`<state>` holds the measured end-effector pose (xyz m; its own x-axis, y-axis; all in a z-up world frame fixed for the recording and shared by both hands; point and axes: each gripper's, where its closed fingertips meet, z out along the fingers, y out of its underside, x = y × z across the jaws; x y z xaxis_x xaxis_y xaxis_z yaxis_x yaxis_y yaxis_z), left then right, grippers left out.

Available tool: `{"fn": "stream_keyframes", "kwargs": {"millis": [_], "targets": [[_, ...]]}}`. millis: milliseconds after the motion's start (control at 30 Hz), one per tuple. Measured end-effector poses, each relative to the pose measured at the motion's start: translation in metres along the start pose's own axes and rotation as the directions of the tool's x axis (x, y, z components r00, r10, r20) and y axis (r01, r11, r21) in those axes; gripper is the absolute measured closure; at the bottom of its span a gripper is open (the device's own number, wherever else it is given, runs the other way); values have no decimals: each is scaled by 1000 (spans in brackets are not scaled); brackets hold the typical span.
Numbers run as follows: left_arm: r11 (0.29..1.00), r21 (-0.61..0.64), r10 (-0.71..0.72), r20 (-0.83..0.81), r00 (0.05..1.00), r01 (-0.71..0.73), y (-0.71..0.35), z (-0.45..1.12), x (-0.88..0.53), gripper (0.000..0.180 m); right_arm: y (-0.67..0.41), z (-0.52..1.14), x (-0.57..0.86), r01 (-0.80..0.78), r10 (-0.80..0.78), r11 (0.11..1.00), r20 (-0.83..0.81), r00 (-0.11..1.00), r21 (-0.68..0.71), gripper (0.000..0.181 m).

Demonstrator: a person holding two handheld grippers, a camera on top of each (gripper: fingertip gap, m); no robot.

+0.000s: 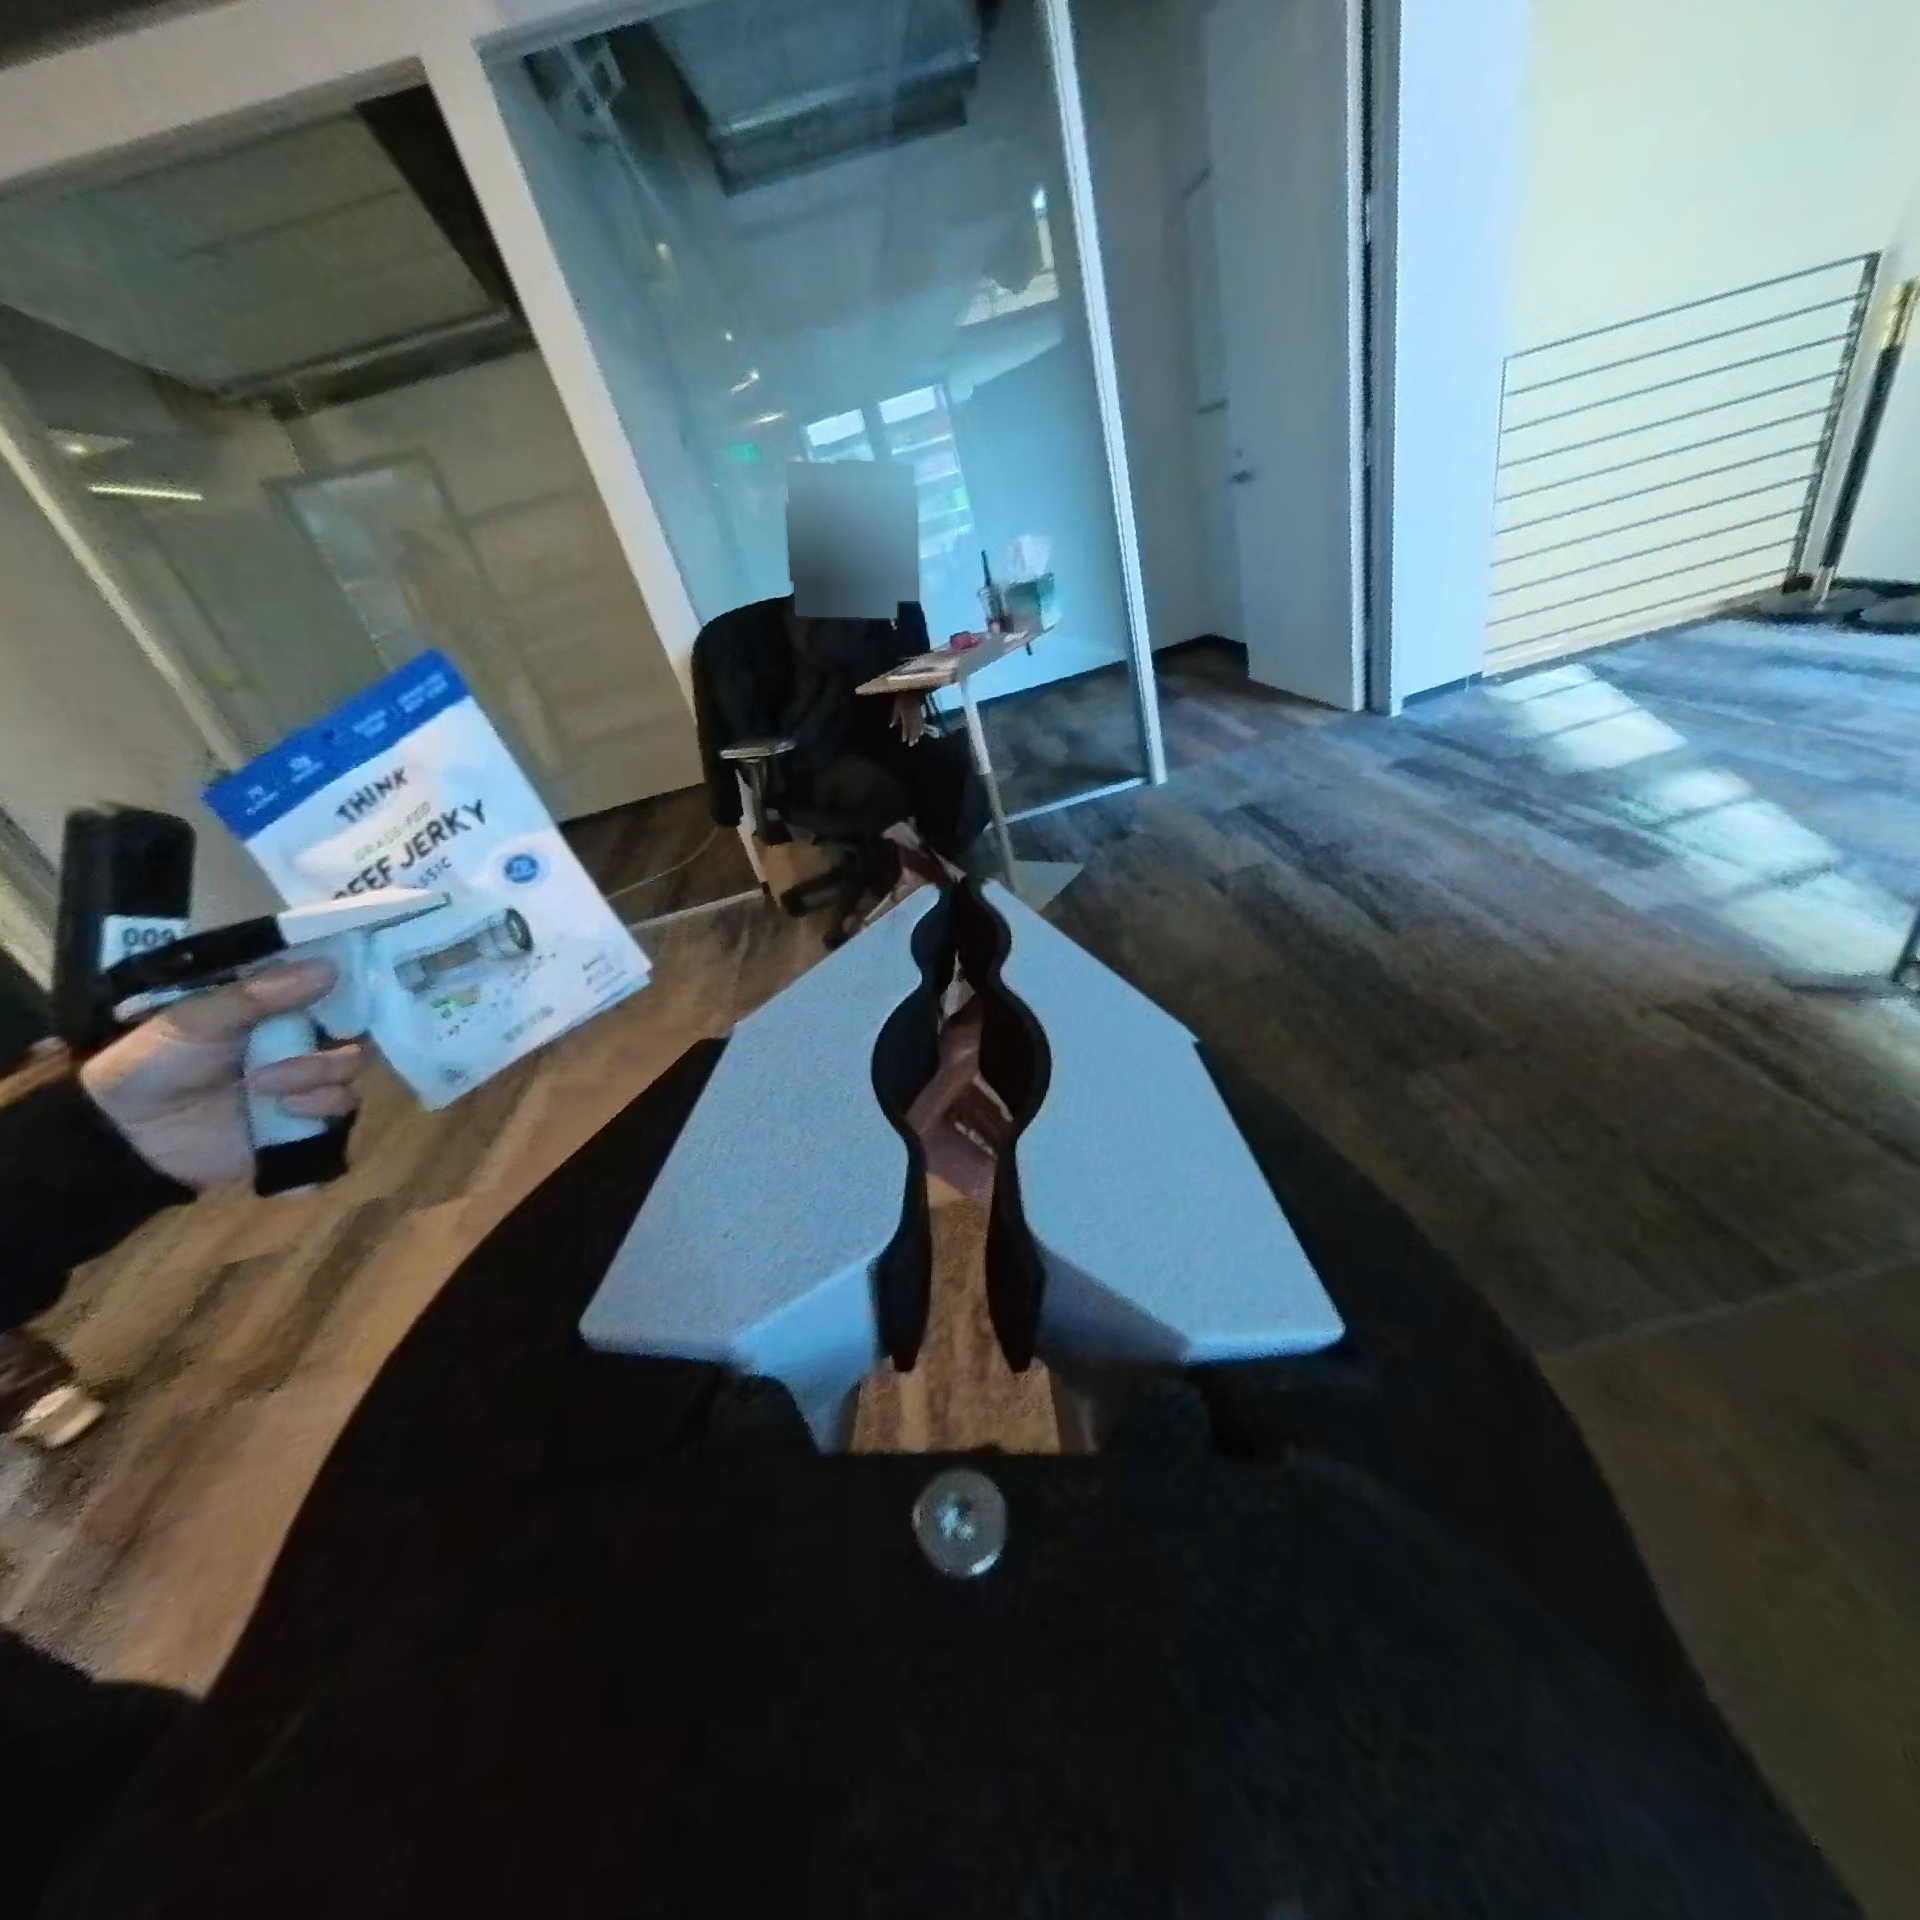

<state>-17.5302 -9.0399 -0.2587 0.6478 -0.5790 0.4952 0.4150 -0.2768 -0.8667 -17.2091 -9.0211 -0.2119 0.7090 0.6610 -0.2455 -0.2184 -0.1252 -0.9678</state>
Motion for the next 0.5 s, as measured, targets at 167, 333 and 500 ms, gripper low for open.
{"fn": "stream_keyframes", "kwargs": {"millis": [167, 333, 500], "targets": [[1000, -10, -20, -16, 1000, 20, -34, 127, -117, 159, -26, 114, 113, -2, 2, 1000, -53, 999, 10, 181], [997, -61, -60, -141, 988, 51, -86, 289, -191, 159, -49, 204, 223, -42, 44, 999, -147, 988, 18, 181], [992, -114, -78, -258, 963, 49, -134, 432, -244, 159, -61, 303, 315, -71, 75, 997, -179, 981, 29, 181]]}}
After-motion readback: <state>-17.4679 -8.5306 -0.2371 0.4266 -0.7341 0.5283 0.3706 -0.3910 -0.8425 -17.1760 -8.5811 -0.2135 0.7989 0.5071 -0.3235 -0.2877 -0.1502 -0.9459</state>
